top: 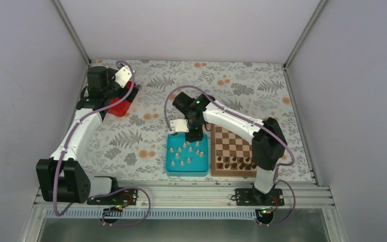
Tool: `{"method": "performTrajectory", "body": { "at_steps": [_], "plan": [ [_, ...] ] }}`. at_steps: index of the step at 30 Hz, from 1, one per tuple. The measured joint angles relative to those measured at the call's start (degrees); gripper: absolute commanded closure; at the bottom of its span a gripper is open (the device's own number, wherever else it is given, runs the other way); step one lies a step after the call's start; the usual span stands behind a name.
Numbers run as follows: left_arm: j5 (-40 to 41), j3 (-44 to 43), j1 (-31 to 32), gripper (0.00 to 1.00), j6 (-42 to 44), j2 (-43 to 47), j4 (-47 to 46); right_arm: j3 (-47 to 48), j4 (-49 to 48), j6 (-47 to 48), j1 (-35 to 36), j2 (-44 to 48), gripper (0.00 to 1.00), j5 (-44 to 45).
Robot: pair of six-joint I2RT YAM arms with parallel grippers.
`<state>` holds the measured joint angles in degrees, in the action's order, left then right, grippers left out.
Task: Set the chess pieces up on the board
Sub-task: Pick up the chess piece from the storage box.
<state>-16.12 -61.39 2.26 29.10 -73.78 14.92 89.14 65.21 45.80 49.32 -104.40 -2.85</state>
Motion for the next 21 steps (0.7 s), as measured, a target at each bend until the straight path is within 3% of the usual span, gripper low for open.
{"method": "performTrajectory", "body": {
  "at_steps": [7, 21],
  "plan": [
    [0.22, 1.2, 0.0, 0.0, 0.0, 0.02, -0.35, -1.84, -2.4, -0.52, 2.49, -5.25, 0.47, 0.15],
    [0.66, 1.6, 0.0, 0.0, -0.02, 0.04, -1.18, -3.8, -7.58, -0.9, 2.75, -5.7, 0.51, 2.56]
  ]
}}
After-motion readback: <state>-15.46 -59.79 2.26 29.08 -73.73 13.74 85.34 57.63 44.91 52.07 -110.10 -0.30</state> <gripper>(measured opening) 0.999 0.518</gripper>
